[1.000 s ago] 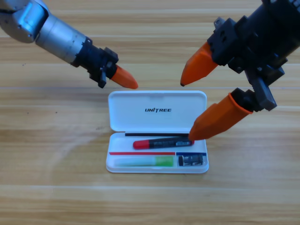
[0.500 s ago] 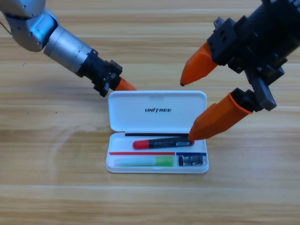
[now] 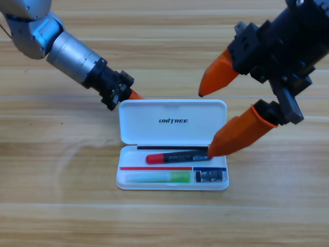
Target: Clean up eraser and pencils
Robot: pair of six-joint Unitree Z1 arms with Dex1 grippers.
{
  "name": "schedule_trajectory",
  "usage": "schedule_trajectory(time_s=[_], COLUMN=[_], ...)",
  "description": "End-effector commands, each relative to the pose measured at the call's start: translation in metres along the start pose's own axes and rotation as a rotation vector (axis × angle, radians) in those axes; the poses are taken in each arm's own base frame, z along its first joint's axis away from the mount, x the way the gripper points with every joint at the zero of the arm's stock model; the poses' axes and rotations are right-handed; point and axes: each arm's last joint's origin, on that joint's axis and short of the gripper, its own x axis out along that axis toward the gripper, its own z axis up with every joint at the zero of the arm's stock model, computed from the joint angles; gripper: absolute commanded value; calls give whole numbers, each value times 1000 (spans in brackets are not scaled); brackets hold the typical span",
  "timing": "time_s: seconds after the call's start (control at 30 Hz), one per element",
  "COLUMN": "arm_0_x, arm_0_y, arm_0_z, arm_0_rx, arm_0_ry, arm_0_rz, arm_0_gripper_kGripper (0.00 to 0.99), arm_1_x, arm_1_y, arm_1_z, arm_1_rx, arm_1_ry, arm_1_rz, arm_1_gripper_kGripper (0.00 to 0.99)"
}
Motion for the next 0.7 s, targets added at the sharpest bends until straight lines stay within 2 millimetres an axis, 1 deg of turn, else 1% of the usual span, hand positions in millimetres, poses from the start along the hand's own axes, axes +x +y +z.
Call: schedule_trajectory(time_s=[0.03, 0.23, 0.7], arm_0_x=[21, 24, 45], arm_0_y=[-18, -34, -48], arm_0_z=[-2, -5, -23], arm_0_rx=[3, 27, 40], arm_0_ry=[39, 63, 121], arm_0_rz=[-74, -110, -179], arm_0_gripper_kGripper=[0, 0, 0], arm_1_x=[-7, -10, -8], arm_1_y=[-1, 0, -1], arm_1_z=[-9, -8, -7], arm_1_rx=[21, 18, 18], arm_1_ry=[-16, -21, -26], arm_1_rz=[-7, -10, -5], arm_1_gripper_kGripper=[930, 930, 931])
